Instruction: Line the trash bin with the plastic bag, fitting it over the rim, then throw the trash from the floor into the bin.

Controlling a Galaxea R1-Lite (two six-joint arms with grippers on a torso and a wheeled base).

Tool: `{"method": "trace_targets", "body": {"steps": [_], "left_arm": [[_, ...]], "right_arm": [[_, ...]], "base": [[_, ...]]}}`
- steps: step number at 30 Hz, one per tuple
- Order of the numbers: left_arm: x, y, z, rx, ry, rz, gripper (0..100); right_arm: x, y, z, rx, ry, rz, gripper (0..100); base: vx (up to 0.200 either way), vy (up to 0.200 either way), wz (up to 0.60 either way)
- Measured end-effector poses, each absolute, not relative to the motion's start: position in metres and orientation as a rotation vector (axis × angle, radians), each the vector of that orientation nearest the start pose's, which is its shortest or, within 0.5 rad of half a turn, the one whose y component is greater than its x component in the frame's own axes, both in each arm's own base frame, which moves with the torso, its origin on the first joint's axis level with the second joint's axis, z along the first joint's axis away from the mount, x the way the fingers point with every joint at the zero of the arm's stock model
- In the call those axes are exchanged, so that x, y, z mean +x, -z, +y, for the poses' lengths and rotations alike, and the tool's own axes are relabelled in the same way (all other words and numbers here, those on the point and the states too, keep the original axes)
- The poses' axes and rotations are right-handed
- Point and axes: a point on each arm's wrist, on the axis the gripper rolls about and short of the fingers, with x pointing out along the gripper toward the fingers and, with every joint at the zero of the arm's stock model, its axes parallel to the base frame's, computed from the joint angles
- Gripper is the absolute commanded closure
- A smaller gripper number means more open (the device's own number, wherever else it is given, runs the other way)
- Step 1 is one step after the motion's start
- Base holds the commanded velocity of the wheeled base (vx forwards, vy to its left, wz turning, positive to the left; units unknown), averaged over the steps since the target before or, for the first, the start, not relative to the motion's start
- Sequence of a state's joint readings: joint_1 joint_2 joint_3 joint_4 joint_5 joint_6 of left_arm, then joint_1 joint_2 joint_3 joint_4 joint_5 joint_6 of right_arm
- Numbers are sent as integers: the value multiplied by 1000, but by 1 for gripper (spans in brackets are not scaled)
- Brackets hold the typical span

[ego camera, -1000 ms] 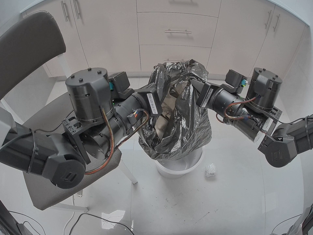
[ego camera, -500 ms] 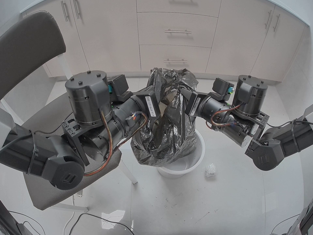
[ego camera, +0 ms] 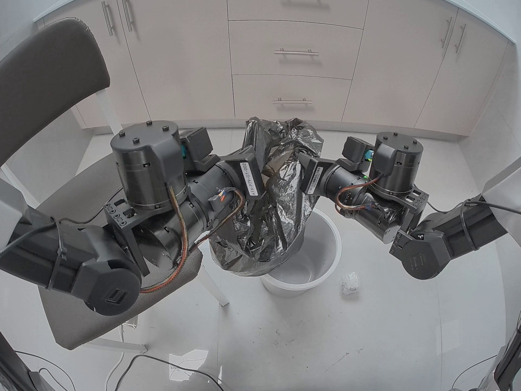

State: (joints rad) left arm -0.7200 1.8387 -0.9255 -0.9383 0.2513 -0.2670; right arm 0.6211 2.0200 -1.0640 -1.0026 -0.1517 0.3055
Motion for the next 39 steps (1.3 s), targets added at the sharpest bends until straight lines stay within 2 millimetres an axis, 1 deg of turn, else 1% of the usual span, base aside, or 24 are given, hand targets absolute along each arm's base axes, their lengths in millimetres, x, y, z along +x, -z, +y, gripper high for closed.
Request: {"method": "trace_targets", "body": {"steps": [3,7,14,19,24,29,32,39], "left_arm": [[263,-200,-229,-278,482,41,100],[258,-201,-235,-283,506,42,100],[245,-202,-250,-302,565,51,100],[239,-201,-261,-309,598,61,100],[233,-198,-272,-310,628,72,100],[233,-194,-278,-306,640,80,100],[235,-188,-282,-301,639,96,100],[239,-178,-286,-294,635,117,100]], "right_arm": [[325,-176,219,323,-440,8,100],[321,-175,208,319,-420,-8,100],[306,-167,186,278,-356,10,100],[294,-167,169,285,-323,-21,100],[287,-164,151,287,-285,-32,100],[282,-163,142,290,-269,-42,100],[279,-162,137,291,-259,-45,100],[279,-159,131,289,-239,-40,100]], "base": [[0,0,0],[0,0,0],[0,0,0],[0,0,0],[0,0,0],[0,0,0],[0,0,0],[0,0,0]]}}
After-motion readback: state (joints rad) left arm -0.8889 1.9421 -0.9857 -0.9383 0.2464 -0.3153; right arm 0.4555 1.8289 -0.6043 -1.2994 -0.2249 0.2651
